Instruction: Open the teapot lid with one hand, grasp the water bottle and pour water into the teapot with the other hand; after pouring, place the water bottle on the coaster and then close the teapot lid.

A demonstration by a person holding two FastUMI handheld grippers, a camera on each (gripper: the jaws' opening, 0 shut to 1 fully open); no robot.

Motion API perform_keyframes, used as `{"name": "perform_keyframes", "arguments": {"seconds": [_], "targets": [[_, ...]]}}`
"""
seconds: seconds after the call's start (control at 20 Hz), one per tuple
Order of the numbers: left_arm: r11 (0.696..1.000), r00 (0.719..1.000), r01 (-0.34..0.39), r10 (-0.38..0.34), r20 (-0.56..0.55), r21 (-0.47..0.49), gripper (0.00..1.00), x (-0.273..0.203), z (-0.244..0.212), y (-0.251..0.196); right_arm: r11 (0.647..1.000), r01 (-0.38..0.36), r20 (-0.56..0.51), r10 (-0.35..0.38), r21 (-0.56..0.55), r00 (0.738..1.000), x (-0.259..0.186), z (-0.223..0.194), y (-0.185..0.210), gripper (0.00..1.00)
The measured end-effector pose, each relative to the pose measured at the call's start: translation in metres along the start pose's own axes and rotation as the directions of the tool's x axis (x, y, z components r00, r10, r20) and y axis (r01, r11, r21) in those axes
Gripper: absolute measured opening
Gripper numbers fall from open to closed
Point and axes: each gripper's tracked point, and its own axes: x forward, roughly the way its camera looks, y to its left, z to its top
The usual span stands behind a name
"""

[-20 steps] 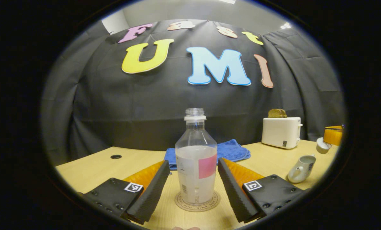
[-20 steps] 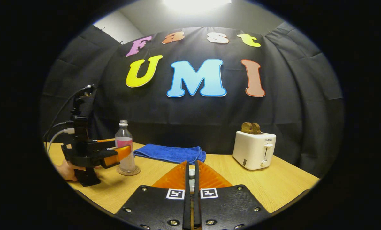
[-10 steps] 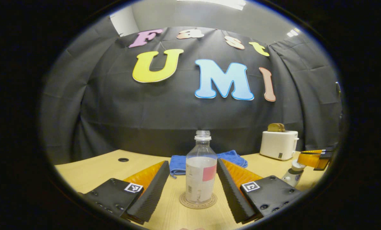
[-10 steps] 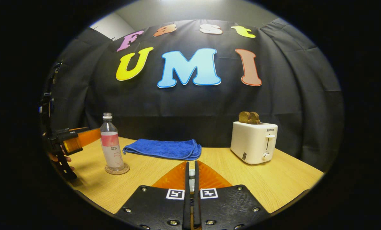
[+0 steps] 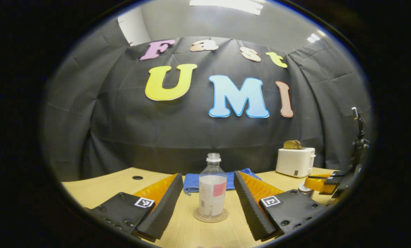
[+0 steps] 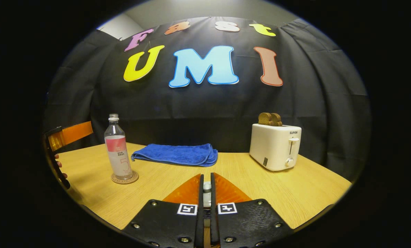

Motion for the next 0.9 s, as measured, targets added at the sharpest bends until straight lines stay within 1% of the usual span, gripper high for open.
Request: {"name": "perform_keyframes", "arguments": {"seconds": [0.1, 0.3, 0.35, 0.4, 0.45, 0.5, 0.55, 0.6, 0.65, 0.7, 0.75, 0.8, 0.85, 0.9], "targets": [[1.0, 1.0, -0.004, 0.004, -0.002, 0.002, 1.0, -0.002, -0.002, 0.001, 1.0, -0.003, 0.009, 0.003, 0.013, 1.0, 0.001, 0.003, 0.001, 0.07], [1.0, 1.0, -0.009, 0.009, 0.006, 0.0, 1.0, -0.006, 0.001, 0.002, 1.0, 0.008, 0.002, -0.008, -0.003, 1.0, 0.002, 0.002, 0.002, 0.1], [1.0, 1.0, -0.007, 0.007, 0.005, 0.001, 1.0, -0.006, -0.001, 0.0, 1.0, 0.01, 0.008, -0.01, -0.006, 1.0, 0.0, 0.003, 0.001, 0.12], [1.0, 1.0, -0.009, 0.009, 0.003, 0.0, 1.0, -0.007, -0.001, 0.0, 1.0, 0.016, 0.018, -0.016, -0.013, 1.0, -0.001, 0.005, -0.001, 0.12], [1.0, 1.0, -0.011, 0.011, 0.002, -0.005, 1.0, -0.008, -0.002, -0.002, 1.0, 0.017, 0.042, -0.016, -0.015, 0.999, -0.004, 0.011, -0.001, 0.15], [1.0, 1.0, -0.01, 0.01, 0.001, -0.013, 1.0, -0.01, -0.002, -0.004, 1.0, 0.016, 0.065, -0.014, -0.017, 0.998, -0.01, 0.019, 0.0, 0.29], [1.0, 1.0, -0.011, 0.011, -0.002, -0.015, 1.0, -0.011, -0.002, -0.005, 1.0, 0.02, 0.088, -0.018, -0.022, 0.996, -0.015, 0.027, 0.0, 0.39], [1.0, 1.0, -0.009, 0.009, -0.002, -0.012, 1.0, -0.013, -0.003, -0.008, 0.999, 0.03, 0.107, -0.026, -0.033, 0.994, -0.023, 0.033, 0.0, 0.47], [1.0, 1.0, -0.011, 0.011, 0.001, -0.006, 1.0, -0.018, -0.001, -0.009, 0.999, 0.031, 0.119, -0.026, -0.04, 0.993, -0.033, 0.037, 0.002, 0.54], [1.0, 1.0, -0.009, 0.009, 0.003, -0.003, 1.0, -0.022, 0.001, -0.012, 0.999, 0.027, 0.133, -0.022, -0.036, 0.991, -0.045, 0.042, 0.006, 0.64], [1.0, 1.0, -0.01, 0.011, 0.003, -0.005, 1.0, -0.029, 0.004, -0.014, 0.999, 0.029, 0.14, -0.026, -0.025, 0.99, -0.058, 0.045, 0.01, 0.65], [1.0, 1.0, -0.014, 0.014, 0.004, -0.014, 1.0, -0.036, 0.008, -0.017, 0.999, 0.032, 0.147, -0.029, -0.015, 0.989, -0.073, 0.047, 0.014, 0.73], [1.0, 1.0, -0.016, 0.016, 0.006, -0.026, 1.0, -0.046, 0.01, -0.019, 0.999, 0.033, 0.152, -0.032, -0.009, 0.988, -0.088, 0.049, 0.018, 0.78], [0.999, 1.0, -0.023, 0.023, 0.012, -0.033, 1.0, -0.057, 0.012, -0.021, 0.999, 0.04, 0.163, -0.039, -0.008, 0.986, -0.102, 0.052, 0.022, 0.81]]}}
